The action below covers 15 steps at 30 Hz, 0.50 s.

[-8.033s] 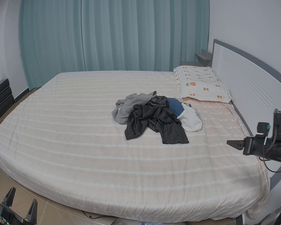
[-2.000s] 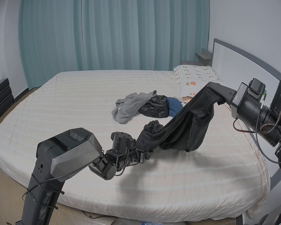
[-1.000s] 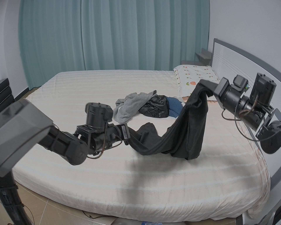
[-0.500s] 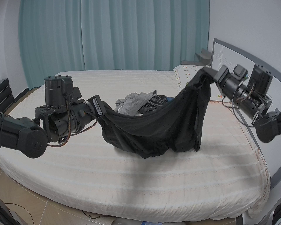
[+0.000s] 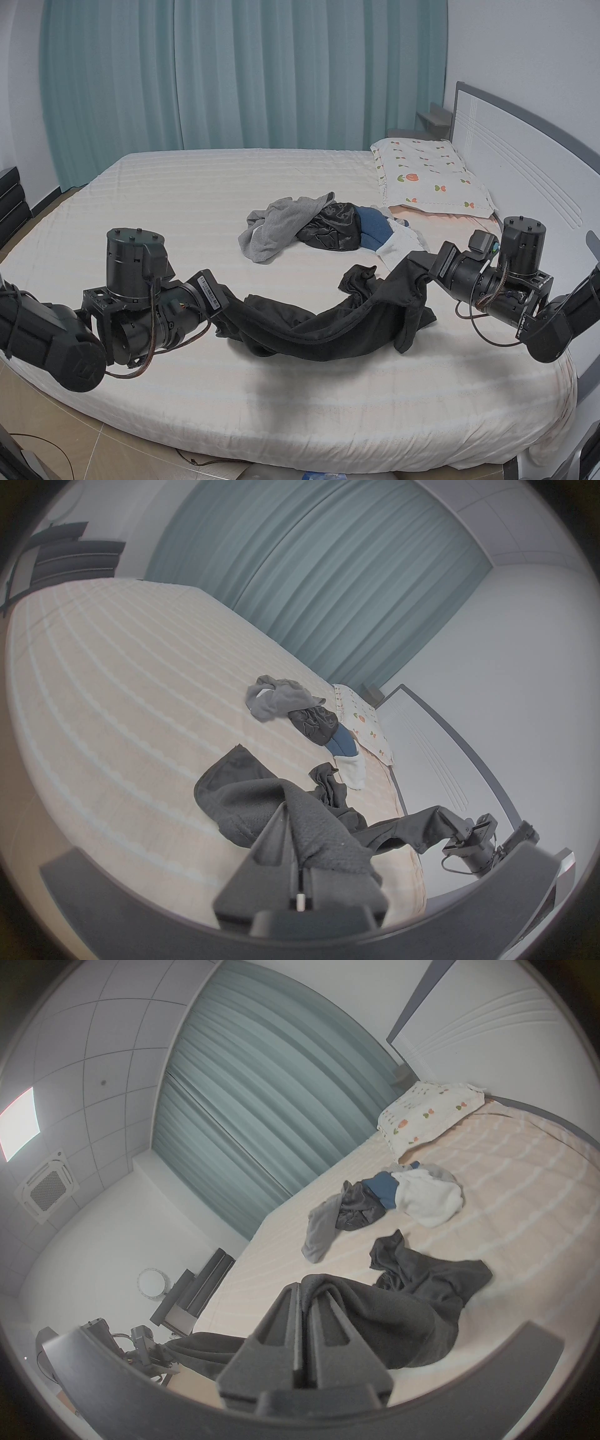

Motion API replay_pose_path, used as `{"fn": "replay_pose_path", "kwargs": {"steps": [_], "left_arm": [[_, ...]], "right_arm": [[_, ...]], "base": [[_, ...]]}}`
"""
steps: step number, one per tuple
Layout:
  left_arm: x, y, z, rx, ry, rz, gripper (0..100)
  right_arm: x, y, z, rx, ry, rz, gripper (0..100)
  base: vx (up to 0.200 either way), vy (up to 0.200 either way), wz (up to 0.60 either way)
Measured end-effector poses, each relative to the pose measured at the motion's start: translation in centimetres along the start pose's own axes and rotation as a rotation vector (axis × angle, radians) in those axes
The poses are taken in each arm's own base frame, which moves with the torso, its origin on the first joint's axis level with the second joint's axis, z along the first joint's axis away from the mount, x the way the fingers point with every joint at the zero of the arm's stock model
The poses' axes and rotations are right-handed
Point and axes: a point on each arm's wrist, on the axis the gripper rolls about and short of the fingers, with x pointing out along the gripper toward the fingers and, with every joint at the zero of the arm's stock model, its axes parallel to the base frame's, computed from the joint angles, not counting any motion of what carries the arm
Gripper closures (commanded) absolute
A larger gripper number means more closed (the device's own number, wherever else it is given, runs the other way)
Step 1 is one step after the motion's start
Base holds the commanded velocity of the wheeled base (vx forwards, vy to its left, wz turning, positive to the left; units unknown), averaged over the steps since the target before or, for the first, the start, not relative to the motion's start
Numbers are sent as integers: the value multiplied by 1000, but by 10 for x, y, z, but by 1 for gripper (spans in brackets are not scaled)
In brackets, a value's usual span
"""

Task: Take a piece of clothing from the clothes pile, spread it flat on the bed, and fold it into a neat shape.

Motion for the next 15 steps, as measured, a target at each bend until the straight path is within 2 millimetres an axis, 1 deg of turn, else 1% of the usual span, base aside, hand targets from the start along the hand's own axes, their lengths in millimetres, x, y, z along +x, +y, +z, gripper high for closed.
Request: {"fn": "replay_pose_path", "kwargs": {"steps": [5,9,15], "left_arm": [[2,10,-12,-24,0,-8,100],[5,17,-18,-27,6,2,100],[6,20,-23,-27,-3,-6,100]], "right_arm": [[0,-4,-7,4,26,-14,100],[1,-5,-10,5,37,-21,100],[3,-6,-14,5,49,-25,100]], "base": [[-200,0,0],[0,0,0],[0,0,0]]}}
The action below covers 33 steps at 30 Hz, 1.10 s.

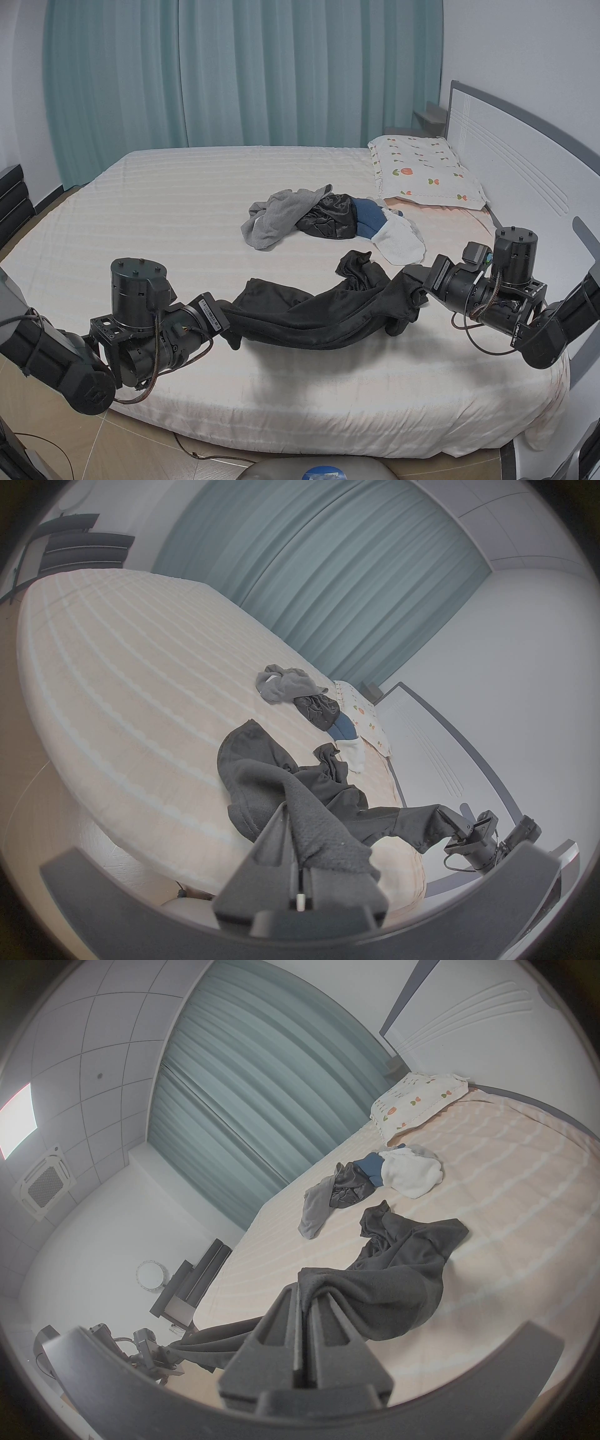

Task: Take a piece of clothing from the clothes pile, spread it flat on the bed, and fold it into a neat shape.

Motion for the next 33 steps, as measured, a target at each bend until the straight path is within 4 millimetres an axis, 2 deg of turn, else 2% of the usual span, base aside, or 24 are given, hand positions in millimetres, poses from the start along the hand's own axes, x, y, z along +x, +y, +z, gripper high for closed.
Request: {"fn": "replay_pose_path", "kwargs": {"steps": [5,16,33], "left_arm": [[-1,3,-3,-3,5,1,100],[-2,5,2,-35,-11,-1,100],[-11,7,17,-48,-65,-5,100]], "right_arm": [[1,-1,-1,0,5,-2,100],[0,1,-1,-3,-2,0,100],[-1,8,7,-25,-110,-2,100]], "base": [[0,0,0],[0,200,0],[0,200,0]]}}
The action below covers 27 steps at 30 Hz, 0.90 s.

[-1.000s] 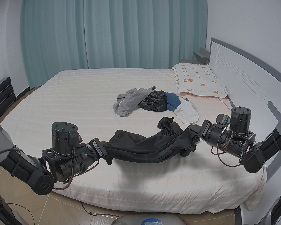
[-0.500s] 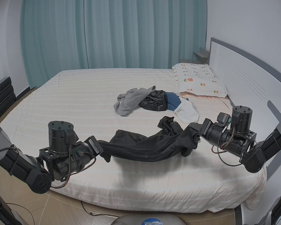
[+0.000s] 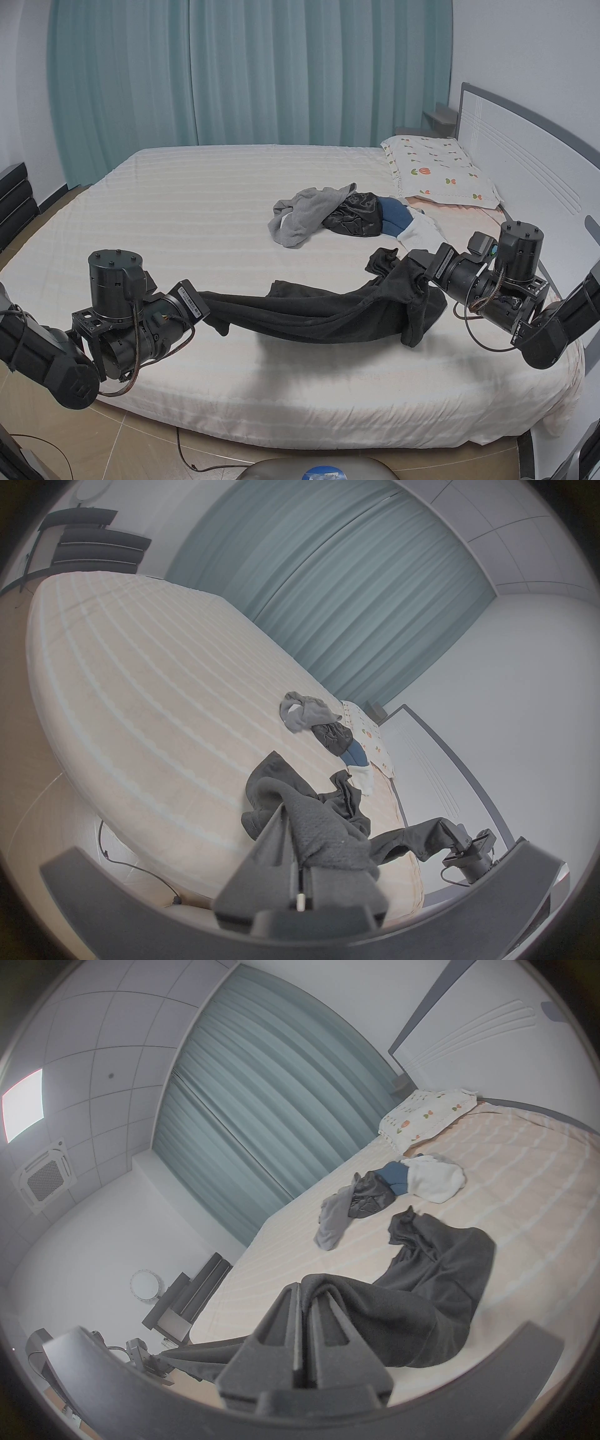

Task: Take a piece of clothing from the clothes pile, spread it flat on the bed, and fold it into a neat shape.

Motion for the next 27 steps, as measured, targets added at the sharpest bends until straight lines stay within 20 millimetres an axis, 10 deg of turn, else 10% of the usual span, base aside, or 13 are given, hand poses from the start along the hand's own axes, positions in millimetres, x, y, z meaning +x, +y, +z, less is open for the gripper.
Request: {"fn": "replay_pose_path", "kwargs": {"steps": [27], "left_arm": [[-6,-2,9,-5,-33,-13,100]], "right_arm": [[-2,5,6,7,-69,65,100]], "base": [[0,200,0]]}}
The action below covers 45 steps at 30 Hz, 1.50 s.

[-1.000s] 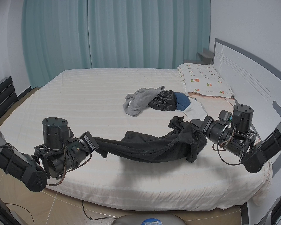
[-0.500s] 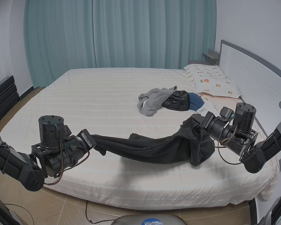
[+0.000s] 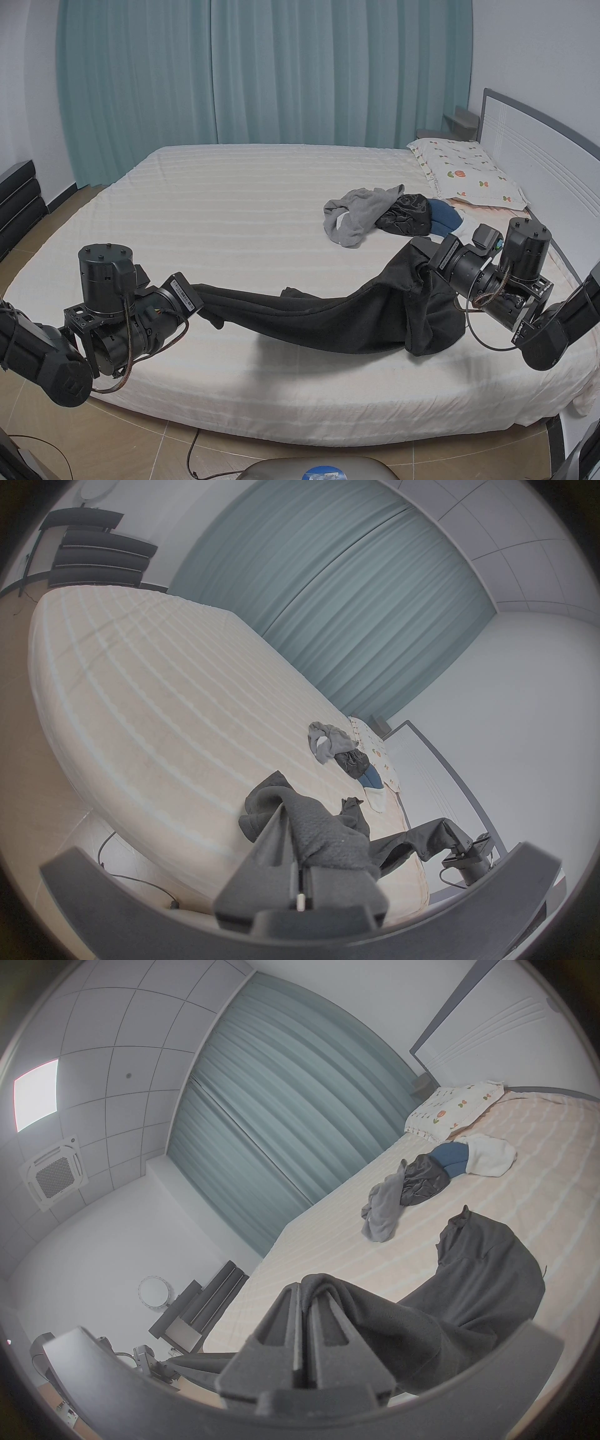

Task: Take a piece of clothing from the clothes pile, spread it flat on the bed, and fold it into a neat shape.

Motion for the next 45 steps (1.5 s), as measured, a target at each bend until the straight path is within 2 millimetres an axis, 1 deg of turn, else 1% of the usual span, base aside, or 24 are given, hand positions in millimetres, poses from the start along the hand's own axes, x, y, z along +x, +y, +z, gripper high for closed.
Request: {"fn": "replay_pose_path", "kwargs": {"steps": [32,40,45], "left_arm": [[-1,4,4,-8,-13,14,100],[-9,4,6,-8,-23,17,100],[-18,6,5,-5,-15,26,100]], "right_arm": [[1,2,-6,1,18,6,100],[0,6,-9,-4,28,17,100],[-9,3,-14,-3,49,3,100]], "base": [[0,200,0],[0,0,0],[0,0,0]]}}
